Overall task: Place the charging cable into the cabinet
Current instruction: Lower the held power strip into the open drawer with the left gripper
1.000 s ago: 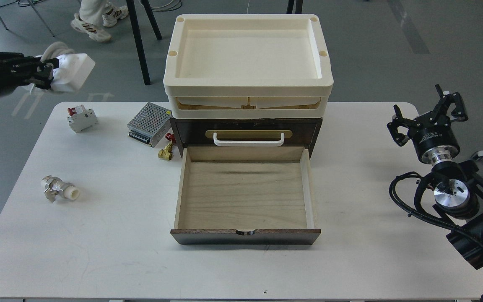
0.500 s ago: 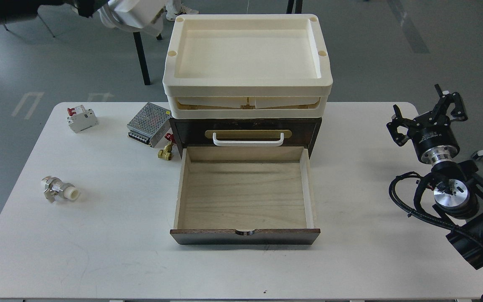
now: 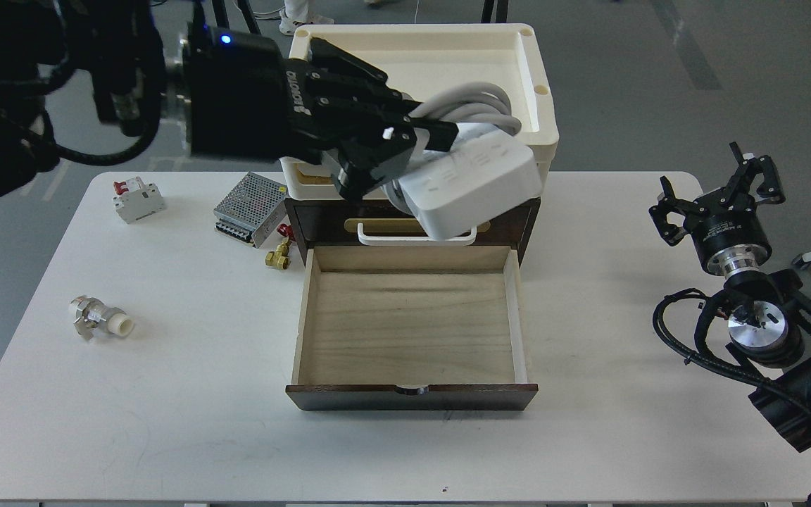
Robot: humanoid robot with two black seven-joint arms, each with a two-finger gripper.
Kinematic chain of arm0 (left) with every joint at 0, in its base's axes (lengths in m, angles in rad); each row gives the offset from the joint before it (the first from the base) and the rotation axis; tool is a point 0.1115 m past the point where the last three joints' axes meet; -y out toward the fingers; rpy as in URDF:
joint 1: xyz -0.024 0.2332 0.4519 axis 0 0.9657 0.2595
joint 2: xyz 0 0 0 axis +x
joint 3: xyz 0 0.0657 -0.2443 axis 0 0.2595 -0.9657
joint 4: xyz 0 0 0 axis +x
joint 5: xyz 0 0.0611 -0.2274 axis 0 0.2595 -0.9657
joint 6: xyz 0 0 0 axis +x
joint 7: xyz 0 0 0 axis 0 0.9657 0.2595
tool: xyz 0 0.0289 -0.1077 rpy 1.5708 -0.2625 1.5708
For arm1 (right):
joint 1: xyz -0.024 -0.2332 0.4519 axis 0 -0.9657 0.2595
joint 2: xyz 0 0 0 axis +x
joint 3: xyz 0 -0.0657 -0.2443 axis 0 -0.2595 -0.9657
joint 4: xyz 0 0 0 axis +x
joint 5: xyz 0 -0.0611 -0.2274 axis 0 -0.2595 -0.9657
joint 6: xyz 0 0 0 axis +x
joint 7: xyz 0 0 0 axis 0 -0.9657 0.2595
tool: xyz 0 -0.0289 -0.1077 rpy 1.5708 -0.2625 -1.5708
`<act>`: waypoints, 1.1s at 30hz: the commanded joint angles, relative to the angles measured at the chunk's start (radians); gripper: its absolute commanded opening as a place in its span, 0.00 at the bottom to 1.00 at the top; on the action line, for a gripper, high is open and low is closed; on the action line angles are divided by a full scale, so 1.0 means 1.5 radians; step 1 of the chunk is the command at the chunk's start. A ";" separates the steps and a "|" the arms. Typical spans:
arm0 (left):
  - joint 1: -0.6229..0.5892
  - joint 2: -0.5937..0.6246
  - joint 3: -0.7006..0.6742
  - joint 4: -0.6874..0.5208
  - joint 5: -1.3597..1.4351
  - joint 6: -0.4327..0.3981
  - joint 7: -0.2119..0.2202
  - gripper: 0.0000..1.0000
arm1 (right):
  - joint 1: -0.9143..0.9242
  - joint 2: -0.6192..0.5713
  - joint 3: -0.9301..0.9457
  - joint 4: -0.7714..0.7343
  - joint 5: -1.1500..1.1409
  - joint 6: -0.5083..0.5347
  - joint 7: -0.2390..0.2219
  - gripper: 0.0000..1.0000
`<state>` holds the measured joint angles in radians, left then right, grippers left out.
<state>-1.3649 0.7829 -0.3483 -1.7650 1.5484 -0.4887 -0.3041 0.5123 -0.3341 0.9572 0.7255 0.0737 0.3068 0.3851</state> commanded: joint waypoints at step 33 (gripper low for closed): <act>0.296 -0.294 0.106 0.300 0.399 0.000 0.132 0.04 | 0.000 0.000 -0.001 0.001 -0.001 0.000 0.000 1.00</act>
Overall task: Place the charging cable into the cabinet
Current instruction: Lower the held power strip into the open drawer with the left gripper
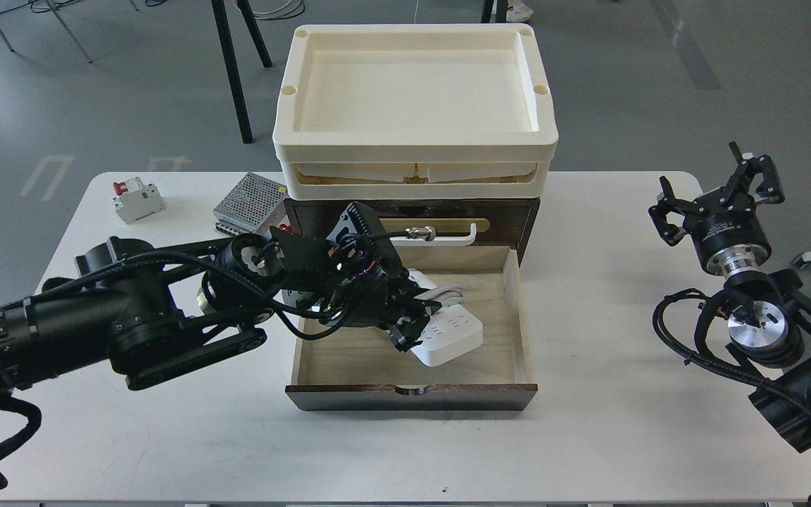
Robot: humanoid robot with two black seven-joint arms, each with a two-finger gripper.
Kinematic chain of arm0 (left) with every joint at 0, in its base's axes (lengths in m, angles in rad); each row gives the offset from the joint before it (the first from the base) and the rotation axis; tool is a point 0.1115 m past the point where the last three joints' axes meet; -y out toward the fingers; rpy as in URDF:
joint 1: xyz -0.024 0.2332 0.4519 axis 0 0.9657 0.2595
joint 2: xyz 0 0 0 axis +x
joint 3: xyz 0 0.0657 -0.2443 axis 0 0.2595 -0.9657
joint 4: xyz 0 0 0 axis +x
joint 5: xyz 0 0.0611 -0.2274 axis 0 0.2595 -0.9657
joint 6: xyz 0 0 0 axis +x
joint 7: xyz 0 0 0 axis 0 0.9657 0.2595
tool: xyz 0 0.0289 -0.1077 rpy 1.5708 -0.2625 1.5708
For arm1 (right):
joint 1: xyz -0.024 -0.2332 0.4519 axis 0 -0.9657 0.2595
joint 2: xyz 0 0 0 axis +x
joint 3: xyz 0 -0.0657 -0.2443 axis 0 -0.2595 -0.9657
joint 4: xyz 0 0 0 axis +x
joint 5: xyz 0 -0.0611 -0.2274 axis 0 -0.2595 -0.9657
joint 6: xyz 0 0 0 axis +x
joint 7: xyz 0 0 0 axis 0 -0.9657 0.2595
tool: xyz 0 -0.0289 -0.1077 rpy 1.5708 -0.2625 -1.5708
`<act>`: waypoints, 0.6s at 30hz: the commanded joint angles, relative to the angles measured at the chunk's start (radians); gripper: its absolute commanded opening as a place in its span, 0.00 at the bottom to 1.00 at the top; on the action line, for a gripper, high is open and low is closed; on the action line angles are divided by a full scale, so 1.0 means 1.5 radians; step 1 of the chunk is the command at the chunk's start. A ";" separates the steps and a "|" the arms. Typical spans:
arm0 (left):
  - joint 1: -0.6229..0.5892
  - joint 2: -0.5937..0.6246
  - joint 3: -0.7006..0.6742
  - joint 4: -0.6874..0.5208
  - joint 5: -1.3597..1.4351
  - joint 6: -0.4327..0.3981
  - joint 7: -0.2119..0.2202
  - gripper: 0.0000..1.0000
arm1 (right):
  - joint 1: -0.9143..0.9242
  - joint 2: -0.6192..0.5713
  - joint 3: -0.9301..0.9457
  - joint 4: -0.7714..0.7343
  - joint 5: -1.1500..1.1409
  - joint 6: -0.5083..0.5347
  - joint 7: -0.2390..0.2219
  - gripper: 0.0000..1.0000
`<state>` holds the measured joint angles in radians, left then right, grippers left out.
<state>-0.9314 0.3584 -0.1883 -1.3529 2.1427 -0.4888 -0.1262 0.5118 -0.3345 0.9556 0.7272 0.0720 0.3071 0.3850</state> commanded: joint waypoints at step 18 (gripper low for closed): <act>0.011 -0.024 -0.014 0.013 0.001 0.000 0.029 0.81 | -0.001 0.000 0.000 0.000 0.000 0.001 0.000 1.00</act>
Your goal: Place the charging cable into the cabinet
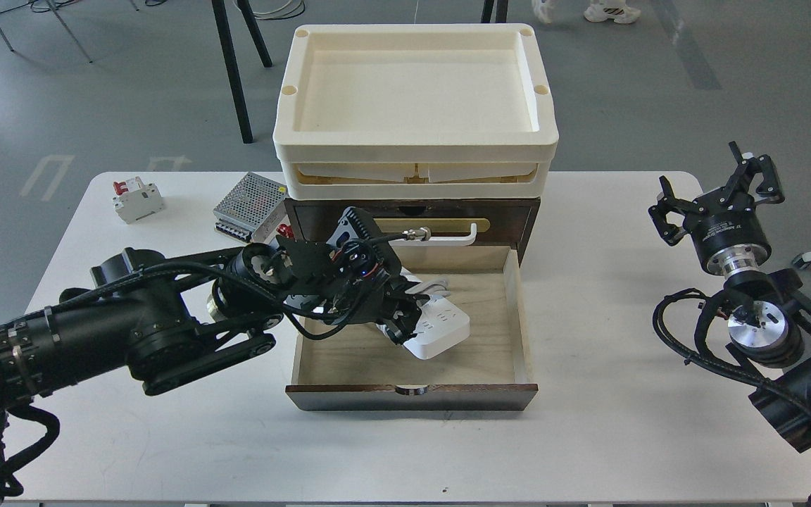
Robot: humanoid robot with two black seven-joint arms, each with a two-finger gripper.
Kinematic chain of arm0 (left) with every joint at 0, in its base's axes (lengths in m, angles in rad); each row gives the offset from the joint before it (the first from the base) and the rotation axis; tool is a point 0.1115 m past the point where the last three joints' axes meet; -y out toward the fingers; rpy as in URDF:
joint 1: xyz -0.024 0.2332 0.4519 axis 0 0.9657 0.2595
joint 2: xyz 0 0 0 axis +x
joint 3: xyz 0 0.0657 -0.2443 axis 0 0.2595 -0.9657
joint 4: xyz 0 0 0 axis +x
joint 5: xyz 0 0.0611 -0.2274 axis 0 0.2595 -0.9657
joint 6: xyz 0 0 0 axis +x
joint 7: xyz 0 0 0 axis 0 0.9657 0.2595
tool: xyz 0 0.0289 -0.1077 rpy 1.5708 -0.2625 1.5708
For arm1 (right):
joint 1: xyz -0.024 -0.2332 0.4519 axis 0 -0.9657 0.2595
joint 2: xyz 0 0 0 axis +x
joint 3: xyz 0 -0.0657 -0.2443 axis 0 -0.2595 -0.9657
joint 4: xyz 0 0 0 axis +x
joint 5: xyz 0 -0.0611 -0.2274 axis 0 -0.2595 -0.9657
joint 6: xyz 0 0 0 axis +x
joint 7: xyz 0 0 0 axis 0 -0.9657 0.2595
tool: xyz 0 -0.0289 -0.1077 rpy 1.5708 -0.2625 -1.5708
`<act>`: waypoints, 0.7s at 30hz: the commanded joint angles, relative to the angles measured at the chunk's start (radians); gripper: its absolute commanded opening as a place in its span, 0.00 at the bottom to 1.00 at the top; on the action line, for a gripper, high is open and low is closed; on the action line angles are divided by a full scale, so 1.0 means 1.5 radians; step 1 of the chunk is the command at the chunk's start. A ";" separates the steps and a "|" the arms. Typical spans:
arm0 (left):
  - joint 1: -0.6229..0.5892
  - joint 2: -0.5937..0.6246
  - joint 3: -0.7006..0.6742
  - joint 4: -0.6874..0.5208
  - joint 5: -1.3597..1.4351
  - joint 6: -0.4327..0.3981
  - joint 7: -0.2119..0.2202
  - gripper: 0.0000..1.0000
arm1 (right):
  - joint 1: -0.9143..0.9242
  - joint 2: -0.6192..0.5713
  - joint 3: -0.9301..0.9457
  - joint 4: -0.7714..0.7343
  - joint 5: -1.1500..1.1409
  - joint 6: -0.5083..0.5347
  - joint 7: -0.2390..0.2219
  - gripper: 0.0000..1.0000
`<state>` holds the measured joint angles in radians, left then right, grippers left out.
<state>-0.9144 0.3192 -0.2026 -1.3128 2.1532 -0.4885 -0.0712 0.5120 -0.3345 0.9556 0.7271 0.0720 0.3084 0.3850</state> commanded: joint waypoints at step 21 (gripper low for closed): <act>-0.008 0.035 -0.475 -0.059 -1.003 0.000 0.005 0.98 | 0.000 0.000 0.000 0.001 0.000 0.001 -0.001 1.00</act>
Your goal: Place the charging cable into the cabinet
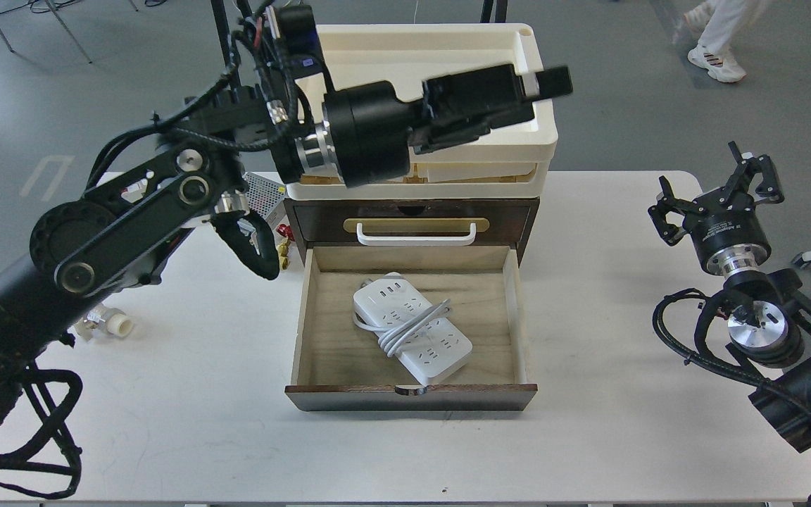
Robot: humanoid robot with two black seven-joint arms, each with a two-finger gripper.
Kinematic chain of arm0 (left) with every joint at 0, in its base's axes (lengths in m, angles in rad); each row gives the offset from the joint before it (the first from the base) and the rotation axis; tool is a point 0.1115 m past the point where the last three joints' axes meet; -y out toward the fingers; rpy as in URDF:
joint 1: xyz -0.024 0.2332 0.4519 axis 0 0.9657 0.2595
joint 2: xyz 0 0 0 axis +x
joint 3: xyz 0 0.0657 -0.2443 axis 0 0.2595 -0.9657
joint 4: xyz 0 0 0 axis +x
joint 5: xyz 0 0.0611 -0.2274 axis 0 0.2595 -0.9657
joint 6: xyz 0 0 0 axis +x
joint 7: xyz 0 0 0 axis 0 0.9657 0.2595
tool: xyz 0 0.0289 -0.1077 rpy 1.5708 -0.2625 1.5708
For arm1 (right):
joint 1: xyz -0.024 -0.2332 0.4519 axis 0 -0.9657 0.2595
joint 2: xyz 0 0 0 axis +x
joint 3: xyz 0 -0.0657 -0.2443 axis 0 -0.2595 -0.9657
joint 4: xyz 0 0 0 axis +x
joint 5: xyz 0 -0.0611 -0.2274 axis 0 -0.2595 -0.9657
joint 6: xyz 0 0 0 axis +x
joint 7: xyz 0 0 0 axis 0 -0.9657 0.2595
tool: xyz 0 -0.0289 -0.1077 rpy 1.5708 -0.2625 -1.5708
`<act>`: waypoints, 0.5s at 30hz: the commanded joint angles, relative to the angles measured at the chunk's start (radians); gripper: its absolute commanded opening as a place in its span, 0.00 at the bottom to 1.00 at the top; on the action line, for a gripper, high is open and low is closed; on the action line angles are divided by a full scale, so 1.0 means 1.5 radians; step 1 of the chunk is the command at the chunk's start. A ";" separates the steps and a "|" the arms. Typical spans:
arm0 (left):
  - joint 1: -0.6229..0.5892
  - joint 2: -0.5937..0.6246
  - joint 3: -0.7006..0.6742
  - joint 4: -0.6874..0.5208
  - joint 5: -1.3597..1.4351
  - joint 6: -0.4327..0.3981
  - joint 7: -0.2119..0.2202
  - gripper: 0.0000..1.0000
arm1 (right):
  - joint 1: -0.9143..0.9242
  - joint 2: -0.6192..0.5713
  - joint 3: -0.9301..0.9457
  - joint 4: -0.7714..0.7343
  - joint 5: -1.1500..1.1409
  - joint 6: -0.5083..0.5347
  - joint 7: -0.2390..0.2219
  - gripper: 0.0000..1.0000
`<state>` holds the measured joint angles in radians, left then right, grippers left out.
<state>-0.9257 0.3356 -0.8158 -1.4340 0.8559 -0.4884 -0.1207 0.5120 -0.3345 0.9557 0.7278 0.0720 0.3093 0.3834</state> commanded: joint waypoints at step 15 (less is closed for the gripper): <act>0.146 0.078 -0.282 0.283 -0.513 0.000 0.078 0.98 | 0.000 0.001 0.001 0.001 0.001 0.001 -0.006 1.00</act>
<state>-0.7888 0.4551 -1.2253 -1.0719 0.2169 -0.4885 0.0018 0.5116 -0.3328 0.9594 0.7282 0.0736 0.3087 0.3823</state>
